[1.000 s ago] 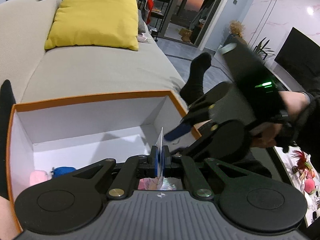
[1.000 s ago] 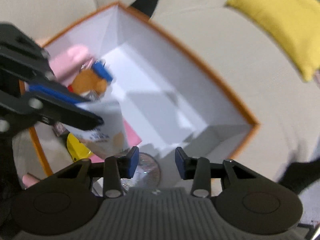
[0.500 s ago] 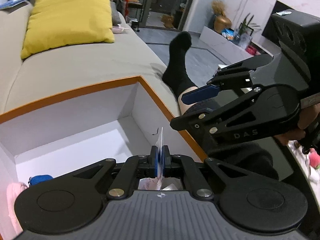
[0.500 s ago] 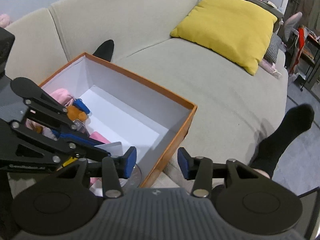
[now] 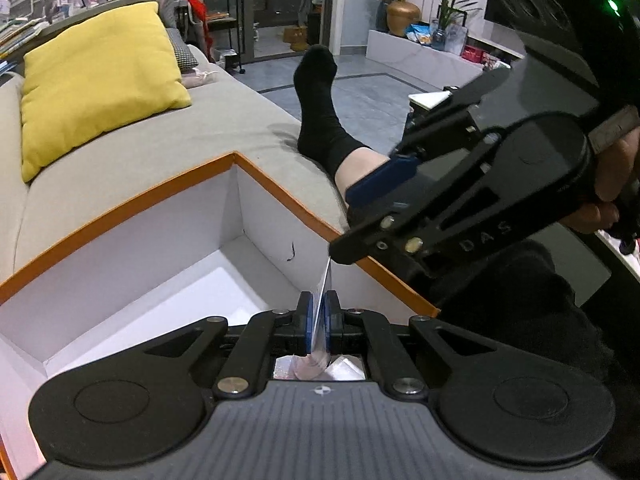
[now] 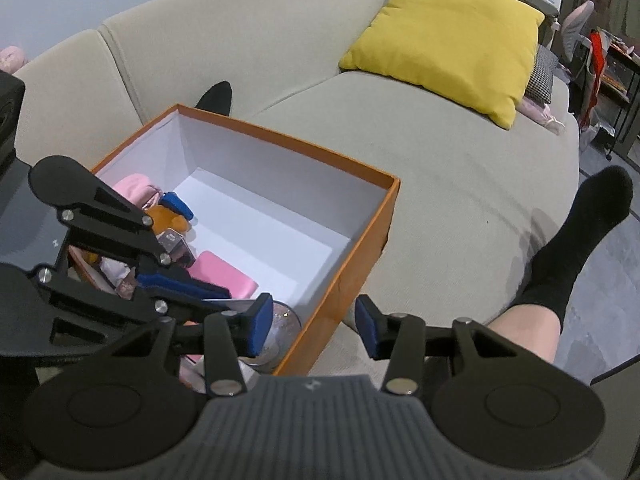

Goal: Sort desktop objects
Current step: 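Withdraw both open grippers from the orange box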

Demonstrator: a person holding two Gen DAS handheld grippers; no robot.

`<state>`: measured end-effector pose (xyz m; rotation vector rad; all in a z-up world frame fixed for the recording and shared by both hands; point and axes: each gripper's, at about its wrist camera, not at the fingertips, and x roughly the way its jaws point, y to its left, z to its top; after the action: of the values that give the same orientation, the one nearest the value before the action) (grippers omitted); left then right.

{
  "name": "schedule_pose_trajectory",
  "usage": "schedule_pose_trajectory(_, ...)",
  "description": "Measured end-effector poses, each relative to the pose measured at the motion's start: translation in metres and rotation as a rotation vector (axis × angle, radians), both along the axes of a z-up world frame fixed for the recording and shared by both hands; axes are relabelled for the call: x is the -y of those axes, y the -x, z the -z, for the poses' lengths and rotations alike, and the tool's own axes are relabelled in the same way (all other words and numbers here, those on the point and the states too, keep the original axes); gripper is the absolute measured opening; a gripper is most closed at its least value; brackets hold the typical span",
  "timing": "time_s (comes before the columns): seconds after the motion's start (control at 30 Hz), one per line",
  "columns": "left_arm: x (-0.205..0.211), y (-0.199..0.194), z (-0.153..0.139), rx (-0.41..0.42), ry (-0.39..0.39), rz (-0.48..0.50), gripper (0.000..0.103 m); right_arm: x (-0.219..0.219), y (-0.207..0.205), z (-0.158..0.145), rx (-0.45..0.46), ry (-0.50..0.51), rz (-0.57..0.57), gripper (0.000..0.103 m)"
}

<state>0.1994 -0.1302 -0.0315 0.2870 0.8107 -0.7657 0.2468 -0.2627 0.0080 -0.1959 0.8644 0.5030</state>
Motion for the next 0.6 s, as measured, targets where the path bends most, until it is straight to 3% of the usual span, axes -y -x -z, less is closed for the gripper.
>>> schedule_pose_trajectory(0.13,-0.006,0.004,-0.006,0.012,-0.001,-0.038,0.019,0.001,0.009,-0.003,0.015,-0.019,0.023,0.048)
schedule_pose_trajectory(0.23,-0.016,0.014,-0.019,0.035,0.020,-0.073,0.022,0.005,0.021,-0.008,0.047,-0.059,0.060,0.048)
schedule_pose_trajectory(0.5,-0.047,0.073,-0.059,0.086,0.106,-0.141,0.033,0.014,0.084,-0.021,0.111,-0.321,0.166,0.048)
schedule_pose_trajectory(0.6,-0.055,0.095,-0.060,0.082,0.107,-0.171,0.033,0.007,0.113,-0.014,0.109,-0.347,0.181,0.048)
